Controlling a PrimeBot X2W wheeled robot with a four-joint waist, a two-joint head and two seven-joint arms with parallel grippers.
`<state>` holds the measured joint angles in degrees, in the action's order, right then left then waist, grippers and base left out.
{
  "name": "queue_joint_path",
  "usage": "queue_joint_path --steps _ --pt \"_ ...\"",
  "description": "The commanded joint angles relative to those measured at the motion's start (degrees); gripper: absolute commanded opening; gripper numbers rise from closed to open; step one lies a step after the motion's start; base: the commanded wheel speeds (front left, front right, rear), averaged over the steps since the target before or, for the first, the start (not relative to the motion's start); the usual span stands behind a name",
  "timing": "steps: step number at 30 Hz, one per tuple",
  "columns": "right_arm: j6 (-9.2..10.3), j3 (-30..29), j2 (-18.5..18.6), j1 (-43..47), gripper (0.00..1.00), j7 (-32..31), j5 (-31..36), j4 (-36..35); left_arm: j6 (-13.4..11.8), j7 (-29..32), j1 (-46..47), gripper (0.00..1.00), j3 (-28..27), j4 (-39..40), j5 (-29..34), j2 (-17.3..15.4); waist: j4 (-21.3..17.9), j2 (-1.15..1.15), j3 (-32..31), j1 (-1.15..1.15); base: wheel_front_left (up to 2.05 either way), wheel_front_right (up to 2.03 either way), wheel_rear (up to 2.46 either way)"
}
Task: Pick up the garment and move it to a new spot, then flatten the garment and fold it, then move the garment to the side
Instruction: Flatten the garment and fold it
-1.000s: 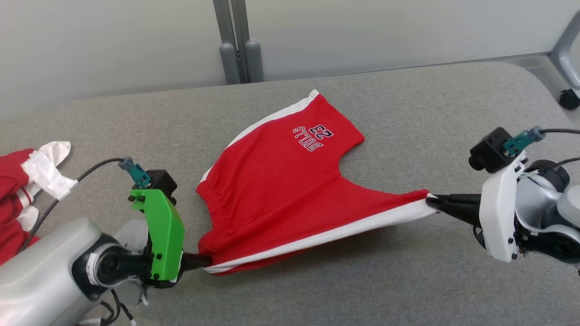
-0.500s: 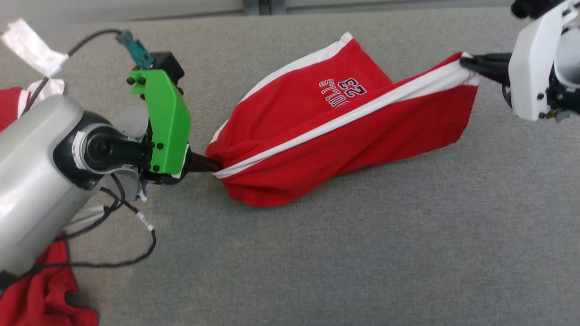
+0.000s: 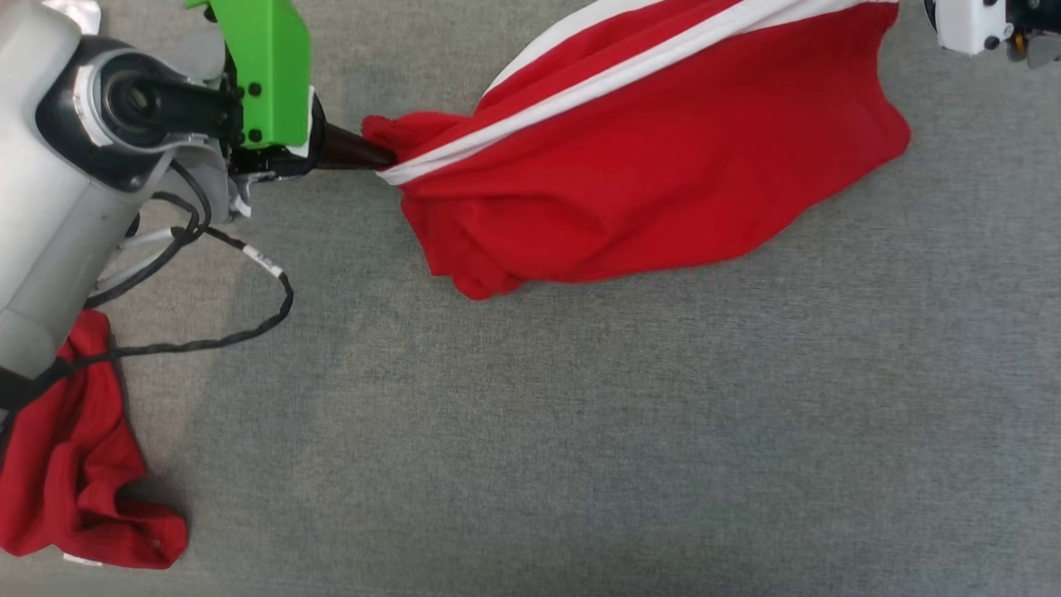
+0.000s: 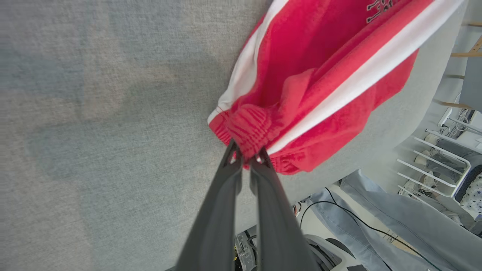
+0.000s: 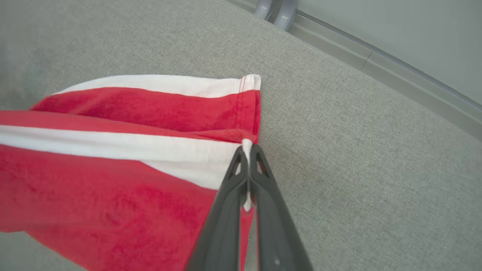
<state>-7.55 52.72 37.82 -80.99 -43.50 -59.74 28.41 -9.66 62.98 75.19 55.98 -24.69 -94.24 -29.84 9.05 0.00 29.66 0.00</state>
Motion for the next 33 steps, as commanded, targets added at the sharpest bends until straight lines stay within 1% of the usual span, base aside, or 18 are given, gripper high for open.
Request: queue_joint_path --steps 1,4,5,6,7,8,9,14,16,18,20,22,23,25,28,29,31,33 --pt "0.12 -0.1 0.0 -1.2 0.00 -0.2 0.1 1.7 0.2 0.1 1.2 0.00 -0.2 -1.0 0.2 0.4 2.5 0.00 4.2 0.00 0.00 0.00 0.00" --pt "0.11 0.3 -1.2 -2.9 0.00 0.7 0.5 4.1 0.9 -0.3 1.9 0.00 -0.6 -2.8 0.0 1.6 2.6 0.00 4.9 0.00 0.00 0.00 0.00" --pt "0.11 0.4 -1.5 -3.1 0.00 1.1 0.4 4.6 1.2 -0.4 2.0 0.11 -0.7 -3.1 -0.1 1.8 2.7 0.00 5.0 0.00 0.00 0.00 0.00" --pt "0.11 0.6 -1.8 -3.5 0.00 1.8 0.6 5.0 1.5 -0.8 2.3 0.49 -1.0 -3.6 -0.1 2.3 2.7 0.00 5.0 0.00 0.00 0.00 0.00" --pt "0.11 0.6 -2.0 -3.7 0.00 2.7 0.5 5.5 1.9 -1.0 2.4 0.97 -1.0 -4.1 0.0 2.8 2.7 0.00 5.0 0.00 0.00 0.00 0.00" --pt "0.11 0.5 -2.2 -3.8 0.41 3.5 0.4 5.8 2.2 -1.2 2.4 1.00 -1.0 -4.5 0.2 3.0 2.7 0.00 4.9 0.00 0.00 0.00 0.00" --pt "0.11 0.5 -2.4 -4.0 1.00 4.9 0.6 6.1 2.4 -1.5 2.5 1.00 -1.1 -4.9 0.3 3.4 2.7 0.00 4.7 0.00 0.00 0.00 0.00" --pt "0.10 0.7 -3.7 -2.1 1.00 11.3 -0.2 7.5 4.4 -3.0 2.8 1.00 -2.4 -6.4 -0.4 4.0 2.3 0.00 2.2 0.00 0.00 0.00 0.00" --pt "0.09 2.3 -3.3 -1.3 1.00 15.2 1.7 7.2 5.9 -4.8 2.6 1.00 -3.7 -6.9 -0.9 4.2 2.0 0.00 0.6 0.00 0.00 0.00 0.00" --pt "0.09 3.0 -3.4 0.0 1.00 19.7 1.6 6.8 7.4 -6.9 1.9 1.00 -4.7 -7.5 -0.8 4.4 1.8 0.00 -1.1 0.00 0.00 0.00 0.00" --pt "0.09 3.7 -3.2 1.0 1.00 25.4 2.6 6.9 9.6 -9.6 1.2 1.00 -4.7 -7.9 1.2 3.8 1.6 0.00 -2.8 0.00 0.00 0.00 0.00" --pt "0.09 4.4 -3.4 2.3 1.00 32.3 3.9 6.6 12.1 -13.2 0.5 1.00 -3.8 -8.1 4.5 2.7 1.4 0.00 -4.5 0.00 0.00 0.00 0.00" --pt "0.09 5.0 -3.4 3.3 1.00 35.6 4.6 7.0 13.3 -16.0 0.1 1.00 -3.5 -8.1 6.2 2.3 1.4 0.00 -5.5 0.00 0.00 0.00 0.00" --pt "0.10 6.1 -3.3 5.4 1.00 40.8 5.8 8.2 14.8 -21.6 -1.2 1.00 -3.7 -7.9 9.0 2.4 1.3 0.00 -7.2 0.00 0.00 0.00 0.00" --pt "0.09 6.7 -4.0 7.8 1.00 47.2 5.6 9.8 15.8 -30.9 -3.8 1.00 -3.8 -7.2 13.1 1.7 1.2 0.00 -9.5 0.00 0.00 0.00 0.00" --pt "0.09 6.6 -4.3 8.8 1.00 49.5 5.5 10.4 15.7 -35.3 -4.8 1.00 -4.1 -7.1 15.5 0.9 1.2 0.00 -10.3 0.00 0.00 0.00 0.00" --pt "0.09 6.7 -4.9 11.1 1.00 52.8 5.0 11.9 14.7 -42.6 -7.8 1.00 -4.0 -6.1 18.7 0.8 1.1 0.00 -11.8 0.00 0.00 0.00 0.00" --pt "0.10 6.2 -5.4 13.2 1.00 55.0 3.9 13.5 13.2 -49.9 -10.8 1.00 -4.0 -4.3 21.9 0.5 1.4 0.00 -12.8 0.00 0.00 0.00 0.00"
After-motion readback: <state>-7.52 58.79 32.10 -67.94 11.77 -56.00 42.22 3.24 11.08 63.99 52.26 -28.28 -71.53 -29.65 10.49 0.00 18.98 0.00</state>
